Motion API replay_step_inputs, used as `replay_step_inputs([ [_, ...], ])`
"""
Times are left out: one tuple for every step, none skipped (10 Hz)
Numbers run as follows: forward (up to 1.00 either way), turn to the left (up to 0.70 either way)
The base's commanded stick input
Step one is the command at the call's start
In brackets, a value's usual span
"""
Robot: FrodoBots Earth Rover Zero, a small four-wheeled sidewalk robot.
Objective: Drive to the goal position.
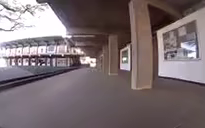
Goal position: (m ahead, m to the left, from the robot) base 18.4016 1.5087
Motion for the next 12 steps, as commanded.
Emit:
replay_step_inputs([
  [1.0, 0.01],
  [1.0, 0.01],
  [1.0, 0.01],
  [1.0, 0.01],
  [1.0, 0.01],
  [1.0, 0.01],
  [1.0, 0.01],
  [1.0, 0.01],
  [1.0, 0.01],
  [1.0, 0.01],
  [1.0, 0.01],
  [1.0, 0.01],
])
